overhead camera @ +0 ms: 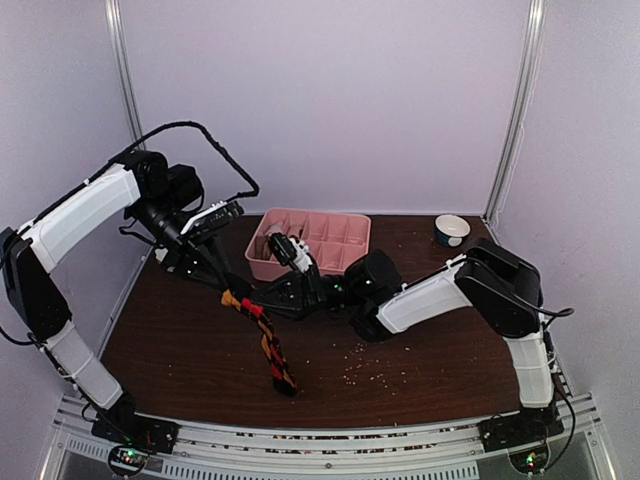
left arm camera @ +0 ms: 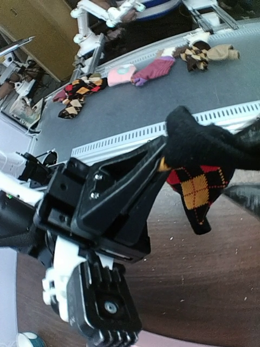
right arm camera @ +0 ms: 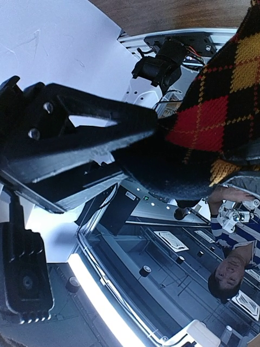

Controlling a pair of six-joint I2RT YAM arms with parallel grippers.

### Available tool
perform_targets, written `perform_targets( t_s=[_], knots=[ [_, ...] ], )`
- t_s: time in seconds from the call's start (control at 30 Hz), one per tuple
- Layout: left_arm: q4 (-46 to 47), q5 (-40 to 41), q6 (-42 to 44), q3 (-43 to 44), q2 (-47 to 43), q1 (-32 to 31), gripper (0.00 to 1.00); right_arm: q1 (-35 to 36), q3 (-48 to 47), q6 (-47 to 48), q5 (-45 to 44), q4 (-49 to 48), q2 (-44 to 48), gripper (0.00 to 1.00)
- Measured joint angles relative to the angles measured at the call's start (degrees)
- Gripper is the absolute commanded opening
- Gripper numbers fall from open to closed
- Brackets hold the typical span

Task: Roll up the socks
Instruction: Pass from the right arm to the left, then adjust the sock.

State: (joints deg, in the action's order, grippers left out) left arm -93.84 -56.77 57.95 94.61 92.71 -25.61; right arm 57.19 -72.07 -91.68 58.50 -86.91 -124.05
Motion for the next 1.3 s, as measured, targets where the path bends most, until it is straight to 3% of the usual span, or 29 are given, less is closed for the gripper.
perform_targets(
  t_s=[0.03,0.07,0.1,0.17,0.2,0.23,0.27,0.37,0.43,0.53,0.73,0.87,1.03,1.3],
  knots=[
    [-0.13,0.07,0.26,0.33,0.48,0.00,0.00,0.00,-0.02,0.24,0.02,0.63,0.00,0.00],
    [-0.13,0.11,0.28,0.66,0.98,0.00,0.00,0.00,-0.02,0.52,0.00,1.33,0.00,0.06],
    [-0.13,0.04,-0.07,0.76,1.20,0.00,0.00,0.00,-0.02,1.20,0.00,2.12,0.00,0.22],
    [-0.13,0.35,-0.15,0.79,1.46,0.00,0.00,-0.09,0.00,2.47,-0.02,4.28,0.00,0.35],
    [-0.22,0.46,-0.31,0.79,1.53,0.00,0.00,-0.15,0.07,3.54,-0.09,5.44,0.00,0.49],
    [-0.24,0.55,-0.55,0.79,1.60,0.00,0.00,-0.33,0.26,4.37,-0.22,6.64,0.02,0.84],
    [-0.26,0.63,-0.85,0.79,1.64,0.00,0.00,-0.44,0.76,5.90,-0.42,8.07,0.17,0.98],
    [-0.31,0.63,-2.12,0.79,1.84,0.00,0.00,-1.09,4.13,13.97,-2.14,16.13,2.45,1.00],
    [-0.33,0.63,-3.43,0.79,2.19,0.00,0.00,-1.92,6.88,23.41,-5.27,26.75,6.45,1.00],
    [-0.33,0.61,-5.46,0.79,3.23,0.00,0.00,-2.36,8.13,41.29,-14.84,48.33,15.65,1.00],
    [-0.31,0.61,-7.82,0.81,5.11,0.00,0.00,1.60,8.68,69.37,-32.13,67.67,30.18,1.00],
    [-0.35,0.63,-8.50,1.36,5.77,0.00,0.00,4.81,8.68,78.71,-34.88,71.47,31.61,1.00],
    [-0.31,0.68,-9.31,1.73,6.23,0.00,0.00,5.57,4.15,85.96,-35.93,78.64,27.21,0.73],
    [-0.33,1.70,-9.77,1.68,6.23,0.00,0.00,5.55,-4.63,85.20,-38.16,82.71,22.43,0.66]
  ],
)
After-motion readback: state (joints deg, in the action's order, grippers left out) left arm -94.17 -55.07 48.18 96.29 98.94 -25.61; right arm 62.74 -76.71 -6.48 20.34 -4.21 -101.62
